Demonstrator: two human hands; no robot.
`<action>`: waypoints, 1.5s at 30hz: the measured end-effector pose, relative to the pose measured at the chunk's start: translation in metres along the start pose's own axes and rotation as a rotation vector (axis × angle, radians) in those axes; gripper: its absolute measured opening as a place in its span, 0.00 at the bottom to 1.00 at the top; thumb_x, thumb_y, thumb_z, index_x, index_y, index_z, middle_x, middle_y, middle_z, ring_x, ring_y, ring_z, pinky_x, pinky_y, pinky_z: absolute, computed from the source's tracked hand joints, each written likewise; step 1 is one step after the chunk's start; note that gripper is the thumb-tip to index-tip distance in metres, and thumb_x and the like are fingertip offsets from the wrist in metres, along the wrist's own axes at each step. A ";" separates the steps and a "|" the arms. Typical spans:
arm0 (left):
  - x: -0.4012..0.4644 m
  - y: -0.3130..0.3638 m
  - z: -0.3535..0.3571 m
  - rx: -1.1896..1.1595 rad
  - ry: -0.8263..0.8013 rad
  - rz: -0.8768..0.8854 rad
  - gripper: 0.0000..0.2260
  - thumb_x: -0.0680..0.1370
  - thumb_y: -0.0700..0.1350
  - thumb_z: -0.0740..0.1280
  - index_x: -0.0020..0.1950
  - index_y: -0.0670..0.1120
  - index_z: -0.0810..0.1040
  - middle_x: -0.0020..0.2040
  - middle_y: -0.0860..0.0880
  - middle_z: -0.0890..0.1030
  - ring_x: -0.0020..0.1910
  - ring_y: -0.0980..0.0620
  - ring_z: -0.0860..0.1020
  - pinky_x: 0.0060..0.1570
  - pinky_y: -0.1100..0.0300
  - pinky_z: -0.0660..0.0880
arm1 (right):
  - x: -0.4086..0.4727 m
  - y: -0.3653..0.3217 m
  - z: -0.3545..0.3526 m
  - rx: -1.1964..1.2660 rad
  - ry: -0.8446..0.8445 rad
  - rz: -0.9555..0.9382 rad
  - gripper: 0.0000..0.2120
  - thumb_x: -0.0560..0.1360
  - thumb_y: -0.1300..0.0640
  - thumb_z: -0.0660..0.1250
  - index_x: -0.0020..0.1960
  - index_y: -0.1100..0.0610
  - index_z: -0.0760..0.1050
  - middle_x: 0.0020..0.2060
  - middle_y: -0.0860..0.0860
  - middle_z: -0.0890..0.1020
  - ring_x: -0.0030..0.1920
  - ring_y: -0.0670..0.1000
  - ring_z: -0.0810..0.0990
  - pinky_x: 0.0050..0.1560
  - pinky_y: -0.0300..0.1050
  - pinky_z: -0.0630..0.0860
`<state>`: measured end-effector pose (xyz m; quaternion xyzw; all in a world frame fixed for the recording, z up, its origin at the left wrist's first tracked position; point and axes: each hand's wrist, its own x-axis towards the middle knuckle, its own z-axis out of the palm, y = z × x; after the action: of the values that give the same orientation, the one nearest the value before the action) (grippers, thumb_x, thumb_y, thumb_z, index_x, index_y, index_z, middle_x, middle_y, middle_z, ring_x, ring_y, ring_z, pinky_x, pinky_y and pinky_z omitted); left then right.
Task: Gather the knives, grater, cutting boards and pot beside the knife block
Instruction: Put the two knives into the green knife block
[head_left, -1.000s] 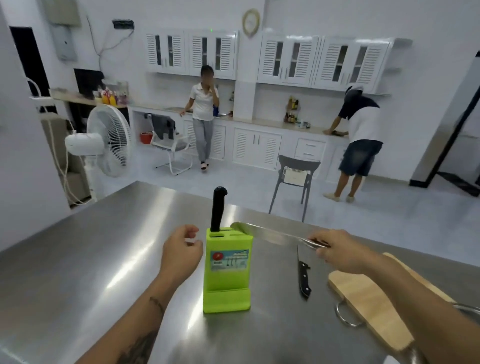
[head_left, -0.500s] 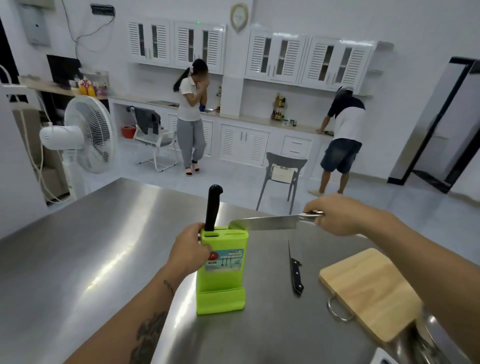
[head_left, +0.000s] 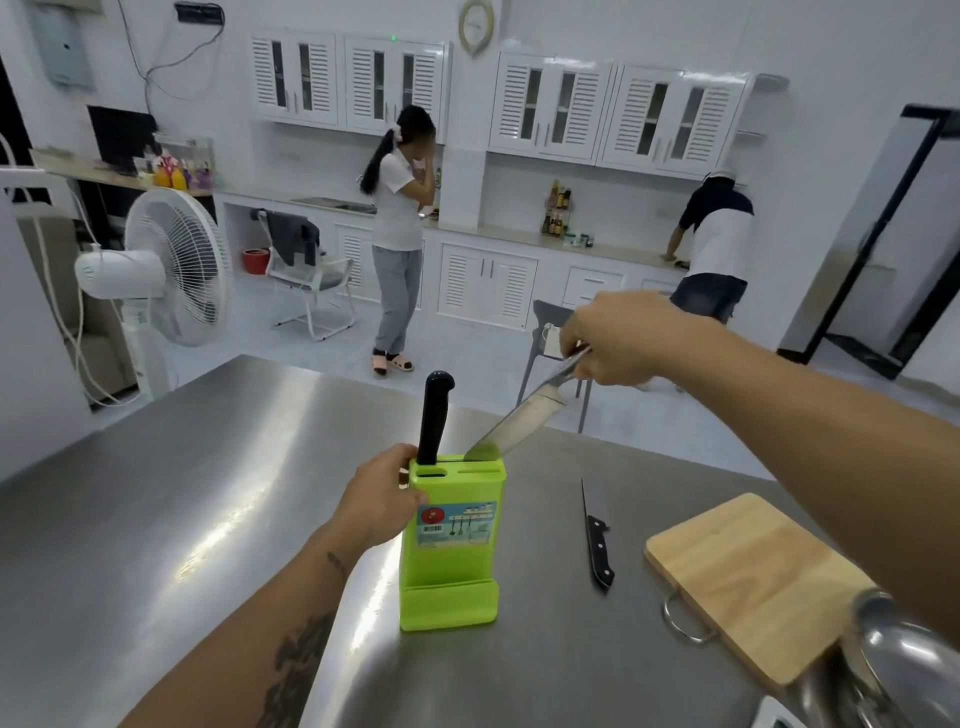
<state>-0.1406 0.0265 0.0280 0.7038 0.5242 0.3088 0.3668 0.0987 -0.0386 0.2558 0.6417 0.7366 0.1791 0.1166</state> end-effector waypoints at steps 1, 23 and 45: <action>0.001 0.000 0.000 0.003 0.000 0.001 0.20 0.72 0.36 0.71 0.59 0.53 0.75 0.54 0.51 0.79 0.54 0.49 0.78 0.54 0.51 0.79 | 0.005 -0.006 0.002 -0.016 0.019 -0.017 0.07 0.75 0.49 0.68 0.51 0.47 0.81 0.39 0.46 0.80 0.40 0.49 0.78 0.37 0.45 0.74; -0.004 -0.005 0.026 0.023 0.141 -0.048 0.24 0.69 0.40 0.72 0.59 0.56 0.67 0.55 0.53 0.75 0.53 0.47 0.76 0.51 0.47 0.78 | 0.052 -0.060 0.116 0.923 0.158 0.223 0.13 0.71 0.63 0.71 0.54 0.53 0.82 0.38 0.45 0.79 0.40 0.47 0.79 0.41 0.37 0.75; -0.048 -0.002 0.051 0.150 0.563 0.304 0.10 0.74 0.45 0.63 0.55 0.49 0.72 0.51 0.52 0.74 0.51 0.49 0.75 0.48 0.52 0.75 | -0.025 -0.042 0.184 1.202 0.223 0.397 0.24 0.74 0.60 0.71 0.68 0.47 0.73 0.60 0.51 0.77 0.42 0.50 0.83 0.41 0.42 0.82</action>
<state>-0.1127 -0.0292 -0.0035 0.6861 0.5153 0.5028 0.1043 0.1377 -0.0468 0.0700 0.6968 0.5834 -0.1809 -0.3761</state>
